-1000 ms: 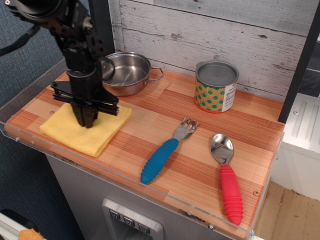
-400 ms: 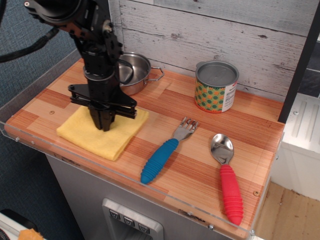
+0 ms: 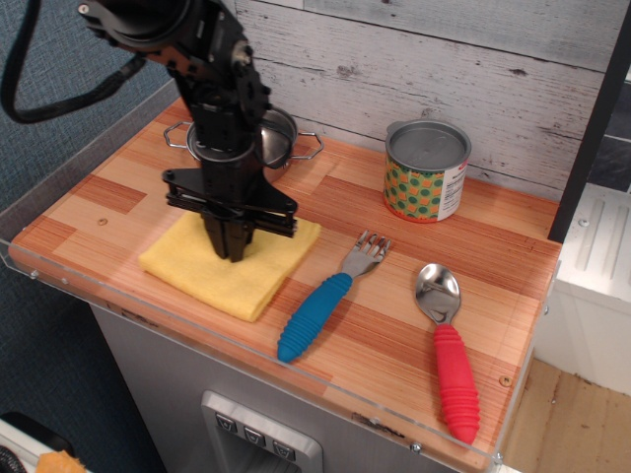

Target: Put the yellow cloth next to the fork.

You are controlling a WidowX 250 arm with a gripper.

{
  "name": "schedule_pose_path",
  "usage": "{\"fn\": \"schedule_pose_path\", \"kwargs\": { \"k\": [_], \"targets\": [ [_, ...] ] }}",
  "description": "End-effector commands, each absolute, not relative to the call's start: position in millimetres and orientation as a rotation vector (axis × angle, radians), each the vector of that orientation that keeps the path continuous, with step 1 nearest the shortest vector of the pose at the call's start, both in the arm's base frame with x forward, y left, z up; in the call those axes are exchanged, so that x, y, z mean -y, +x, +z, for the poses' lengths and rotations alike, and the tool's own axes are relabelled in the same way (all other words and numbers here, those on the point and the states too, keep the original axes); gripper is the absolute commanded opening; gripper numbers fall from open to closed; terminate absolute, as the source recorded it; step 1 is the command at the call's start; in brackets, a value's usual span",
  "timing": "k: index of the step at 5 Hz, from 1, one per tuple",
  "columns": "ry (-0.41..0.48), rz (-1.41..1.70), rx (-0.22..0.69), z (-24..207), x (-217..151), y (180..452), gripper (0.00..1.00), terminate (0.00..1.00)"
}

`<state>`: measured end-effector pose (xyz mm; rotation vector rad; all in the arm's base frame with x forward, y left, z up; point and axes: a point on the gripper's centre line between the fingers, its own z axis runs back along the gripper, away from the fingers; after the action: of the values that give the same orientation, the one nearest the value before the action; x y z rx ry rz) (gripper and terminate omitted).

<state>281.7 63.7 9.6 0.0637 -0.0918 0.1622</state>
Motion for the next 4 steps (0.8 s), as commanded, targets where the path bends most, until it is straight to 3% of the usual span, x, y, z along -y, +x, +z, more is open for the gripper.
{"fn": "schedule_pose_path", "kwargs": {
  "k": [1, 4],
  "targets": [
    [0.055, 0.189, 0.093, 20, -49, 273, 0.00, 0.00],
    [0.068, 0.217, 0.074, 19, -54, 258, 0.00, 0.00]
  ]
}}
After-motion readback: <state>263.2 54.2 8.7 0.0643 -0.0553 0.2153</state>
